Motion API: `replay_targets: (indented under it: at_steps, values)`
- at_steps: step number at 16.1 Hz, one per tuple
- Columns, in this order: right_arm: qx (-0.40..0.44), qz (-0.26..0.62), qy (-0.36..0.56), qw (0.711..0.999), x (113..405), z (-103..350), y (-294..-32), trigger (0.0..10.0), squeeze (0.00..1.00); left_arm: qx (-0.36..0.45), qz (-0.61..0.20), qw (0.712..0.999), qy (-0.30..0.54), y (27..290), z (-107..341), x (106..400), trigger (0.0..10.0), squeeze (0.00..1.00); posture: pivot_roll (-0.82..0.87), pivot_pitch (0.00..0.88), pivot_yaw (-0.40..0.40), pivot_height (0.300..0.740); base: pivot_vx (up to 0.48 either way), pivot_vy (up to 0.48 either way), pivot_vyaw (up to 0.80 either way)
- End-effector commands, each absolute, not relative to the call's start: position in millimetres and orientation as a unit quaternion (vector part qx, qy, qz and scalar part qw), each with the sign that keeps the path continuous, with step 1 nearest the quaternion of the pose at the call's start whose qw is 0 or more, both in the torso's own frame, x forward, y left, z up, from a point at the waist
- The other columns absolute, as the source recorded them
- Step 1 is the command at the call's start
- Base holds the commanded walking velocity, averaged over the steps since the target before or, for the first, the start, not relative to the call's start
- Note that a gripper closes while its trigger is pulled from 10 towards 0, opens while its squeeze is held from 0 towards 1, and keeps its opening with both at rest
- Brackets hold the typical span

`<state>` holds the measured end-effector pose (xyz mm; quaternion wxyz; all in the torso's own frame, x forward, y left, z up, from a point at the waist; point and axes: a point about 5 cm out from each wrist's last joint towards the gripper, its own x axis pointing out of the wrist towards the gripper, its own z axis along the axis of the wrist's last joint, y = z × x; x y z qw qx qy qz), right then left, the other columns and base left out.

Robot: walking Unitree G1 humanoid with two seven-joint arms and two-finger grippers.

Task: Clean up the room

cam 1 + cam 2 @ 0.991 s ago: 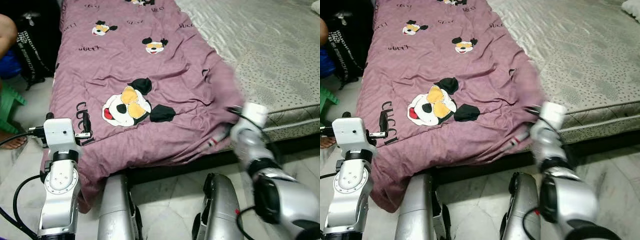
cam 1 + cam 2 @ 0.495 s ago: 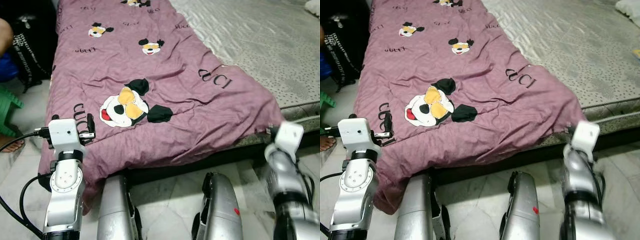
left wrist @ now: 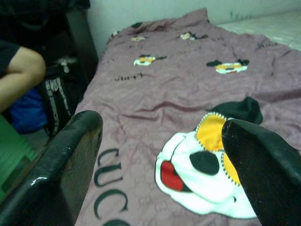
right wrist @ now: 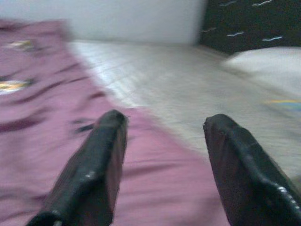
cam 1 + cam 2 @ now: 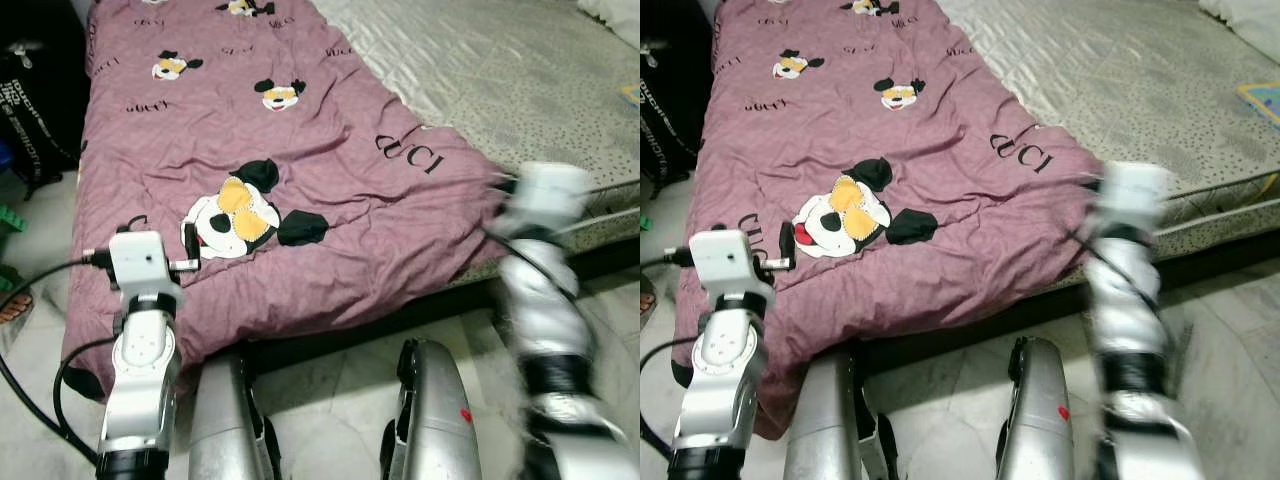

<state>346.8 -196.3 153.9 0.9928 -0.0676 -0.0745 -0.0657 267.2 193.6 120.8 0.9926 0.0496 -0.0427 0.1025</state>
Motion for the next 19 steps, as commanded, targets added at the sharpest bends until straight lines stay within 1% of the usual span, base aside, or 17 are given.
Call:
replay_targets:
  at_steps: [1, 2, 3, 4, 5, 6, 7, 9, 10, 11, 12, 13, 14, 15, 17, 19]
  values:
    - [-0.091, -0.032, -0.030, 0.995, 350.5, 135.7, -184.7, 10.0, 1.00, 0.058, 0.112, 0.991, -0.038, 198.4, 118.5, 266.5, 10.0, 0.00, 0.03, 0.056, 0.058, 0.524, 0.000, 0.000, 0.00]
    - [-0.080, -0.019, -0.006, 0.997, 356.3, 126.1, -174.0, 10.0, 1.00, 0.058, 0.113, 0.991, -0.039, 199.3, 119.2, 266.2, 10.0, 0.00, 0.04, 0.053, 0.057, 0.524, 0.000, 0.000, 0.00]
    - [-0.089, -0.012, 0.033, 0.995, 361.0, 114.8, -166.2, 10.0, 1.00, 0.059, 0.115, 0.991, -0.041, 200.5, 120.0, 265.6, 10.0, 0.00, 0.05, 0.052, 0.051, 0.524, 0.000, 0.000, 0.00]
    - [-0.074, -0.021, 0.057, 0.995, 363.8, 109.4, -164.3, 10.0, 1.00, 0.060, 0.117, 0.990, -0.041, 201.6, 120.2, 265.1, 10.0, 0.00, 0.06, 0.050, 0.050, 0.524, 0.000, 0.000, 0.00]
    - [-0.057, -0.028, 0.062, 0.996, 365.0, 109.0, -164.2, 10.0, 1.00, 0.060, 0.118, 0.990, -0.041, 202.2, 120.2, 265.0, 10.0, 0.00, 0.06, 0.050, 0.050, 0.524, 0.000, 0.000, 0.00]
    - [-0.037, -0.045, 0.094, 0.994, 368.5, 103.7, -164.9, 10.0, 1.00, 0.060, 0.119, 0.990, -0.041, 202.2, 119.5, 265.0, 10.0, 0.00, 0.07, 0.050, 0.050, 0.524, 0.000, 0.000, 0.00]
    - [-0.025, -0.055, 0.110, 0.992, 369.5, 101.1, -166.5, 10.0, 1.00, 0.060, 0.118, 0.990, -0.040, 201.4, 119.4, 265.2, 10.0, 0.00, 0.07, 0.051, 0.051, 0.524, 0.000, 0.000, 0.00]
    - [0.026, -0.133, 0.183, 0.974, 366.4, 85.7, -187.8, 10.0, 1.00, 0.061, 0.113, 0.991, -0.040, 199.2, 119.3, 265.7, 10.0, 0.00, 0.07, 0.049, 0.053, 0.524, 0.000, 0.000, 0.00]
    - [0.045, -0.144, 0.206, 0.967, 362.7, 78.9, -192.0, 10.0, 1.00, 0.061, 0.113, 0.991, -0.039, 199.3, 119.3, 265.7, 10.0, 0.00, 0.07, 0.049, 0.053, 0.524, 0.000, 0.000, 0.00]
    - [0.100, -0.171, 0.264, 0.944, 347.7, 56.8, -204.1, 10.0, 0.58, 0.064, 0.113, 0.991, -0.036, 201.1, 118.5, 265.0, 10.0, 0.00, 0.07, 0.053, 0.055, 0.524, 0.000, 0.000, 0.00]
    - [0.130, -0.183, 0.282, 0.933, 340.2, 48.0, -210.7, 10.0, 0.05, 0.066, 0.113, 0.991, -0.034, 202.2, 117.8, 264.2, 10.0, 0.00, 0.07, 0.057, 0.054, 0.524, 0.000, 0.000, 0.00]
    - [0.146, -0.190, 0.291, 0.926, 336.5, 43.9, -214.4, 10.0, 0.00, 0.066, 0.114, 0.991, -0.033, 202.6, 117.5, 263.9, 10.0, 0.00, 0.07, 0.058, 0.054, 0.524, 0.000, 0.000, 0.00]
    - [0.162, -0.206, 0.307, 0.915, 326.4, 34.9, -226.3, 10.0, 0.00, 0.066, 0.114, 0.991, -0.031, 203.1, 116.5, 262.9, 10.0, 0.00, 0.06, 0.062, 0.057, 0.524, 0.000, 0.000, 0.00]
    - [0.167, -0.214, 0.313, 0.910, 322.2, 31.5, -231.4, 10.0, 0.00, 0.066, 0.115, 0.991, -0.030, 203.2, 116.0, 262.6, 10.0, 0.00, 0.06, 0.062, 0.057, 0.524, 0.000, 0.000, 0.00]
    - [0.154, -0.233, 0.327, 0.903, 306.7, 21.3, -249.9, 10.0, 0.00, 0.065, 0.110, 0.992, -0.024, 201.2, 113.1, 262.0, 10.0, 0.00, 0.04, 0.067, 0.066, 0.524, 0.000, 0.000, 0.00]
    - [0.119, -0.235, 0.313, 0.912, 301.2, 21.7, -259.9, 10.0, 0.00, 0.064, 0.106, 0.992, -0.022, 199.0, 112.2, 263.0, 10.0, 0.00, 0.03, 0.065, 0.069, 0.524, 0.000, 0.000, 0.00]
